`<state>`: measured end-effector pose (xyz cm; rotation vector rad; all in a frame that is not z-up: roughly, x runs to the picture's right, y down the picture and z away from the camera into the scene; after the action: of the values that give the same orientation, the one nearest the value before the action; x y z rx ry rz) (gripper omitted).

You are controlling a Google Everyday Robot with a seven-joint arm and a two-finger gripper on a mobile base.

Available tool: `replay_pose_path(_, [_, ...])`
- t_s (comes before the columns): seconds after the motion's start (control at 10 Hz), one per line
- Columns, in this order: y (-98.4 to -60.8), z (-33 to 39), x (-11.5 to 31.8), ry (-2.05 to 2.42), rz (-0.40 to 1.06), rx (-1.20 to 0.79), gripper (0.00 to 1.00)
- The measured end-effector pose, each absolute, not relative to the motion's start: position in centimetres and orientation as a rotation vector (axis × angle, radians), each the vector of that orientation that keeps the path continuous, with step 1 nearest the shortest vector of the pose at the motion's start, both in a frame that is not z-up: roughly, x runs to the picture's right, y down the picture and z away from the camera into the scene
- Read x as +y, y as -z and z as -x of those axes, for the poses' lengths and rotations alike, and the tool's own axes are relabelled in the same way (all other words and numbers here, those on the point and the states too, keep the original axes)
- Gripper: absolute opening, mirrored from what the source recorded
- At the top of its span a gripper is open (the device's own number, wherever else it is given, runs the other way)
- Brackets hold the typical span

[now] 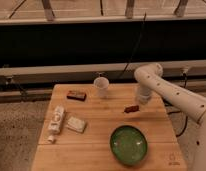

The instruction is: Place the pepper in the ceramic bowl

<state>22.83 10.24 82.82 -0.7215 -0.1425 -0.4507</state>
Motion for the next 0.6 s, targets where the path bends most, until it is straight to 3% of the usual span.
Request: replay_pose_path(0.6, [-80.0, -22.0, 12.9, 0.504, 0.722, -0.147, 0.0])
